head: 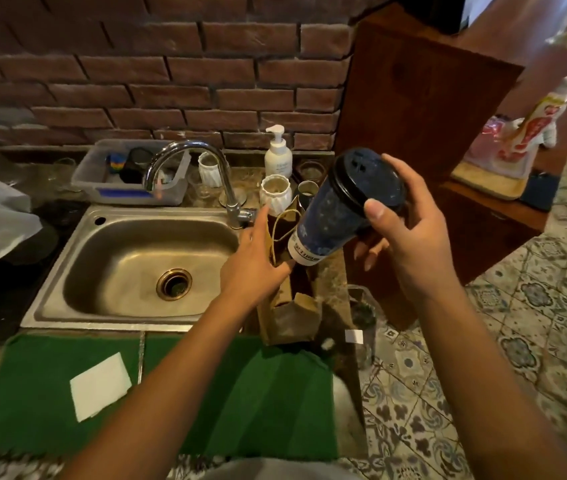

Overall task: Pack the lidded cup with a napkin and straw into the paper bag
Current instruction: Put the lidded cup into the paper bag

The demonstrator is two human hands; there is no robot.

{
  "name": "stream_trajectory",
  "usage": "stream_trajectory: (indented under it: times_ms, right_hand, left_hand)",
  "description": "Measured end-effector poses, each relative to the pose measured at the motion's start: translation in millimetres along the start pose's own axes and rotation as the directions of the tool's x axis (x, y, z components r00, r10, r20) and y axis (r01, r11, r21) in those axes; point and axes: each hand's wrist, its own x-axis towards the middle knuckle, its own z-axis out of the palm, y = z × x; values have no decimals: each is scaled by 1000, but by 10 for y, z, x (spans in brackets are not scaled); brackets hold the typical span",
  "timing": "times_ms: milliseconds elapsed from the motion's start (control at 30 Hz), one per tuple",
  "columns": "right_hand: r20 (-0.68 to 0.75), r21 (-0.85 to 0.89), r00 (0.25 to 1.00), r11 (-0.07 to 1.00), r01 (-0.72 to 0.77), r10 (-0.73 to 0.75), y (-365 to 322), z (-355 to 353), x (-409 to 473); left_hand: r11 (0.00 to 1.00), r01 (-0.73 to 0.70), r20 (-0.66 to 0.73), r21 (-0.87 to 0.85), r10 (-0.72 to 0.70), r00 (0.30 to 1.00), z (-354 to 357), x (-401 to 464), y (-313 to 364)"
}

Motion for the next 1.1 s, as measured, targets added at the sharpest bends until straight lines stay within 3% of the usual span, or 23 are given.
stream_trajectory:
  times_ms: [100,333,533,867,1100]
  right_hand:
    - [31,6,999,1000,19,-19,42,-53,63]
    - [41,114,999,993,-15,10,162,-12,188]
    - [71,44,997,999,5,-8,265,150,255]
    - [137,-290,991,956,35,5,498,316,400]
    - [187,-419,981,907,37,47,585,267,309]
  left_hand:
    - [996,76,-23,-42,-77,997,61,-19,-19]
    - [907,242,-9,-346,-261,965,76,-15,-150]
    - [867,258,-12,-426,-291,957,24,-17,-207]
    - [839,221,28,-497,-240,970,2,-107,-362]
    - [846,62,48,-529,-43,998,5,-301,-476]
